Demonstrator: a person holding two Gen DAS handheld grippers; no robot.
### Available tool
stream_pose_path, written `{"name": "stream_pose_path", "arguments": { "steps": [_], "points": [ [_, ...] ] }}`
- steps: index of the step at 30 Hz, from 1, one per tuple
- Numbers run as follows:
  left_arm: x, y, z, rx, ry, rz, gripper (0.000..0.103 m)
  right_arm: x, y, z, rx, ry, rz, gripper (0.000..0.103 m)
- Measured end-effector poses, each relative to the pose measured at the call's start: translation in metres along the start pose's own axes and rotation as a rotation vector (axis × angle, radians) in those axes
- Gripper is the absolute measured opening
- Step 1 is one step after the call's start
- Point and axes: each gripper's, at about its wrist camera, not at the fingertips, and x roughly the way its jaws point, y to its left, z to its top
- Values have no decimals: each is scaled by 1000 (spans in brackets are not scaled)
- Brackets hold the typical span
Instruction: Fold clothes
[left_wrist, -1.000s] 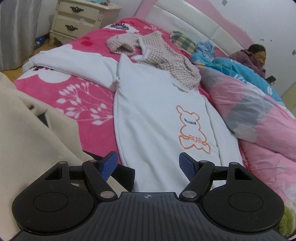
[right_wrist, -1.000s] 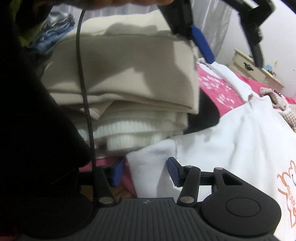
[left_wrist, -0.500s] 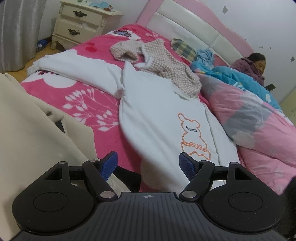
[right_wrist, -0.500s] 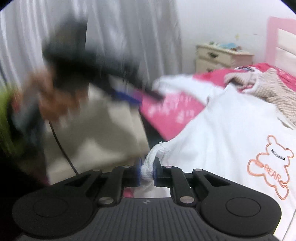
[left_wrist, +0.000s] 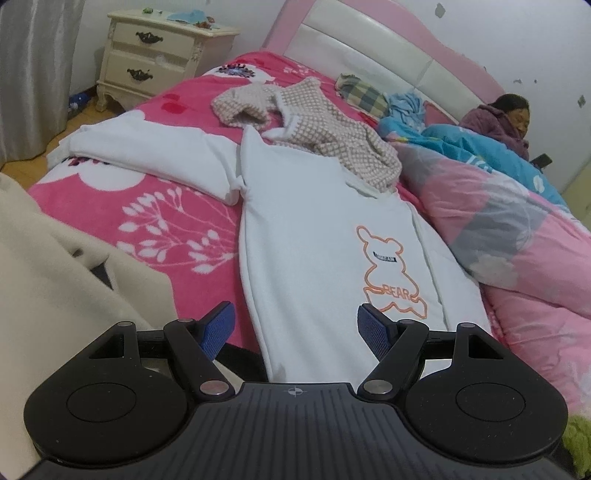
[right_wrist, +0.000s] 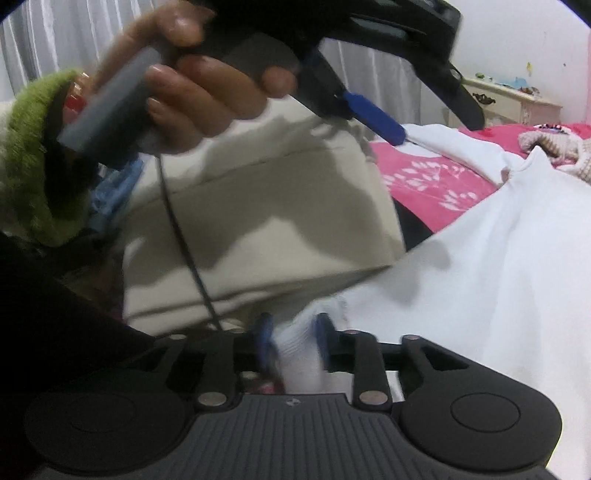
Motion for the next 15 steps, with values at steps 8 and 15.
{"name": "stream_pose_path", "arguments": {
  "steps": [8, 15],
  "points": [
    [0, -11, 2, 26, 3, -13, 74, -60, -10, 0, 32, -16, -29, 41],
    [37, -89, -31, 447, 224, -127, 67, -124, -106, -34, 190, 90, -394, 37]
  ]
}}
